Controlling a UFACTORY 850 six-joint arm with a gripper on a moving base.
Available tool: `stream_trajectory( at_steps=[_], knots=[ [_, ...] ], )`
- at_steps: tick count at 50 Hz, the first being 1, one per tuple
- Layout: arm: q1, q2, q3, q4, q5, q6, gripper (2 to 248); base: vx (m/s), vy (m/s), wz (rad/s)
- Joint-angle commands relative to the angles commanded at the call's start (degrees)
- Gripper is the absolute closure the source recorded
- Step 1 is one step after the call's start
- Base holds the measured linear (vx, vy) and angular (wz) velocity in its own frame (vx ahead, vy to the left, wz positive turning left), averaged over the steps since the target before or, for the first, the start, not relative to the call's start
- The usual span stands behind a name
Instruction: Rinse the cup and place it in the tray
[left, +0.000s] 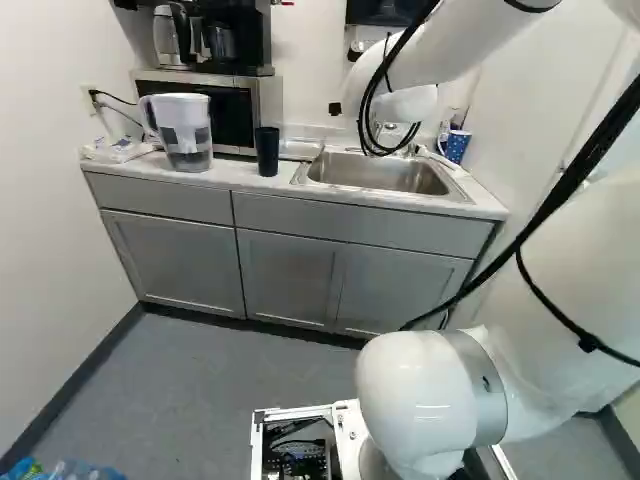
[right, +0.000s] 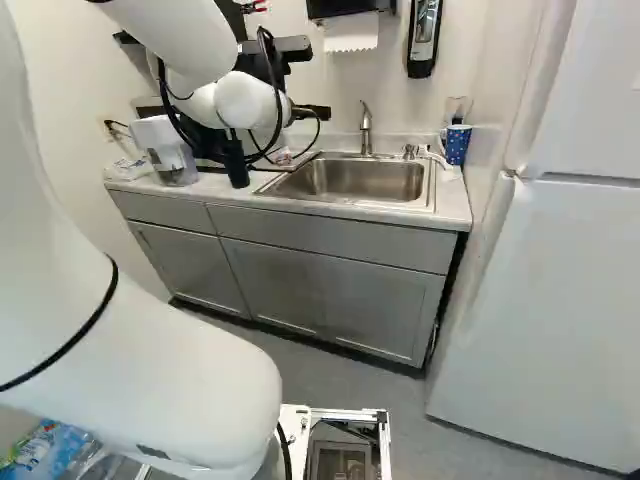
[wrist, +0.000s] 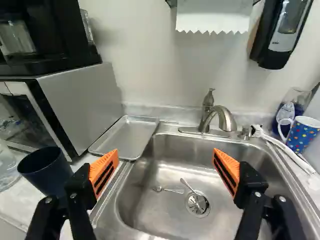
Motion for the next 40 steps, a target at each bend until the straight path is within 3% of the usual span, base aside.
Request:
stream_trajectory(
  at_steps=[17, 40],
  knots=[
    [0.0, 0.0, 0.0, 0.0, 0.0, 0.0, 3, 0.138, -0.065, 0.156],
    [0.0, 0.0, 0.0, 0.0, 0.0, 0.0, 3, 0.107, -0.075, 0.005]
  ],
)
